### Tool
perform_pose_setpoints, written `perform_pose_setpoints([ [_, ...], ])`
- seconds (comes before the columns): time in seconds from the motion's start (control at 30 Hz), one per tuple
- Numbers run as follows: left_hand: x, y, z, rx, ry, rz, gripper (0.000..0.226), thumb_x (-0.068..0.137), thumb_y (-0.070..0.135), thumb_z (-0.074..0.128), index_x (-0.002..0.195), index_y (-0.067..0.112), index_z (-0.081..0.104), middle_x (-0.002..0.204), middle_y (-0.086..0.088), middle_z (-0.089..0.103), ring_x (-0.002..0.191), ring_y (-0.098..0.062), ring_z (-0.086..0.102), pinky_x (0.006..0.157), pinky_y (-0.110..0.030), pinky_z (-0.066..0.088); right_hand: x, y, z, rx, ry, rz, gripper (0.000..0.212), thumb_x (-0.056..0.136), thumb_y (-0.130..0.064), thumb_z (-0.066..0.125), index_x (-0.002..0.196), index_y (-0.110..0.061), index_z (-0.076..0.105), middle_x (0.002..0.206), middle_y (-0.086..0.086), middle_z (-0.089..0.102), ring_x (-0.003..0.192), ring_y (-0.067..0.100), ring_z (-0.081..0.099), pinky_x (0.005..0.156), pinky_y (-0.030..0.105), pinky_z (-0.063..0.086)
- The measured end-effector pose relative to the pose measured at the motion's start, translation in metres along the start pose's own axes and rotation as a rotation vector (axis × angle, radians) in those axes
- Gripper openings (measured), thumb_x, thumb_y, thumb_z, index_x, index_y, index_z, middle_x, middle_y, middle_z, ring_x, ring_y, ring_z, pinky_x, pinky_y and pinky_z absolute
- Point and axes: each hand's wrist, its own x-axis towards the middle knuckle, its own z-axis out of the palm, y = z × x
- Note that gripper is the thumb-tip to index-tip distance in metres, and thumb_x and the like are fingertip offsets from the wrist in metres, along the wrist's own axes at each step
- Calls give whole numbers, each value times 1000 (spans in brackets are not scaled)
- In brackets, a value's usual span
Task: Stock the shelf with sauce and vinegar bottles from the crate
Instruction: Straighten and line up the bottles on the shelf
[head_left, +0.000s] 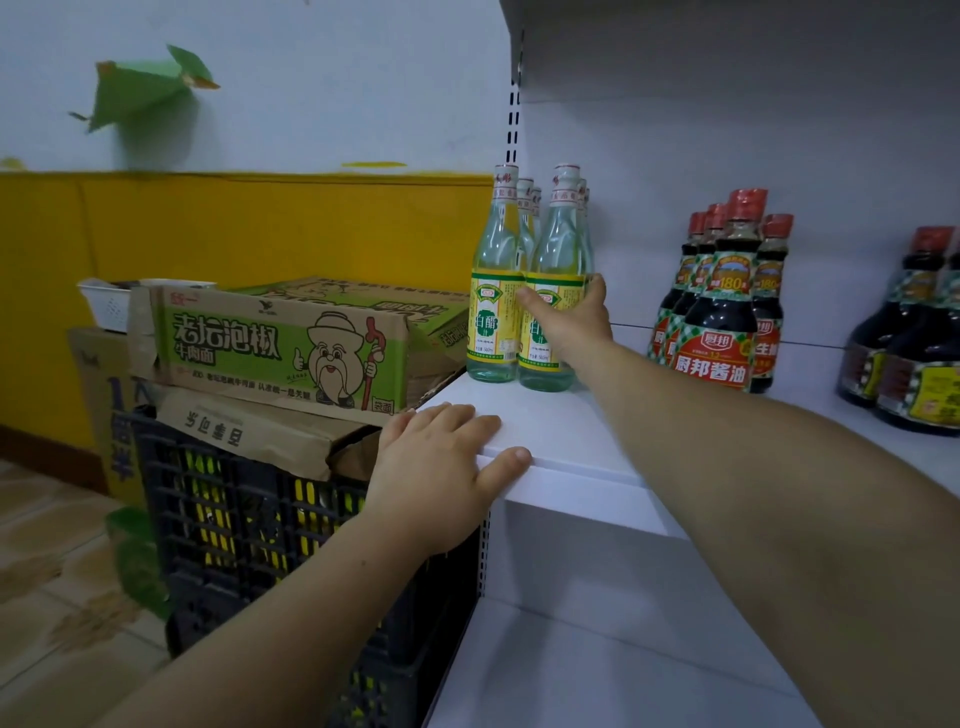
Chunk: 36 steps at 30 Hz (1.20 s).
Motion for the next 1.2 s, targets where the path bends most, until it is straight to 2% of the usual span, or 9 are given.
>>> perform_pose_setpoints([
  [0.13, 5, -3, -1, -41, -50, -9, 71, 79, 72, 15, 133, 38, 47, 142, 10, 44, 133, -13, 30, 106, -33, 10, -20, -14, -17, -130, -27, -4, 114, 72, -63, 72, 153, -25, 2, 154, 7, 28, 137, 32, 35, 107, 45, 36],
  [0.2, 6, -4, -3, -45, -84, -18, 72, 79, 73, 15, 134, 38, 46, 144, 8, 42, 134, -14, 30, 106, -35, 11, -39, -22, -30, -212, -56, -70, 101, 75, -64, 67, 151, -21, 16, 151, 8, 34, 135, 30, 39, 108, 43, 35],
  [0.27, 9, -3, -5, -30, -123, -27, 68, 83, 73, 18, 135, 39, 44, 146, 7, 40, 135, -15, 28, 107, -38, 12, -63, -28, -45, -258, -114, -178, 73, 79, -61, 65, 137, -23, 41, 136, 4, 51, 122, 25, 52, 103, 42, 43],
  [0.33, 11, 0, -11, -4, -189, -41, 63, 88, 70, 22, 139, 38, 39, 150, 4, 34, 139, -18, 22, 110, -42, 9, -90, -33, -60, -314, -182, -262, 56, 83, -60, 61, 127, -28, 49, 129, -1, 57, 115, 22, 56, 99, 39, 45],
  [0.43, 6, 12, -23, 2, -286, -111, 65, 89, 68, 20, 146, 36, 23, 159, 0, 12, 146, -21, -1, 113, -53, -3, -129, -36, -84, -446, -228, -352, 63, 85, -64, 55, 136, -29, 44, 140, -1, 51, 123, 23, 51, 95, 31, 39],
  [0.5, -10, 19, -29, -26, -256, -158, 70, 87, 71, 22, 148, 36, 14, 160, 1, 2, 145, -18, -8, 113, -56, -5, -149, -37, -96, -501, -232, -371, 70, 84, -68, 52, 141, -28, 40, 144, -2, 47, 126, 23, 48, 90, 29, 36],
  [0.7, -108, 20, -52, -44, -345, -227, 81, 80, 74, 42, 148, 38, 16, 159, 5, 6, 146, -17, -2, 112, -55, 2, -214, -33, -103, -540, -295, -423, 83, 84, -67, 53, 149, -21, 32, 155, 5, 33, 139, 26, 34, 106, 33, 30],
  [0.93, -253, -15, -58, -40, -496, -479, 85, 80, 68, 52, 149, 33, 17, 159, 2, 10, 145, -22, 9, 114, -51, 18, -322, 2, -47, -466, -524, -409, 83, 83, -69, 52, 149, -22, 33, 154, 4, 34, 138, 26, 35, 105, 34, 32],
  [1.2, -423, -53, -18, -242, -639, -737, 92, 79, 53, 66, 151, 28, 15, 158, 1, 12, 143, -21, 18, 109, -34, 24, -463, 119, 42, -507, -871, -188, 82, 84, -71, 50, 151, -30, 24, 159, -3, 24, 141, 24, 31, 109, 43, 36],
])
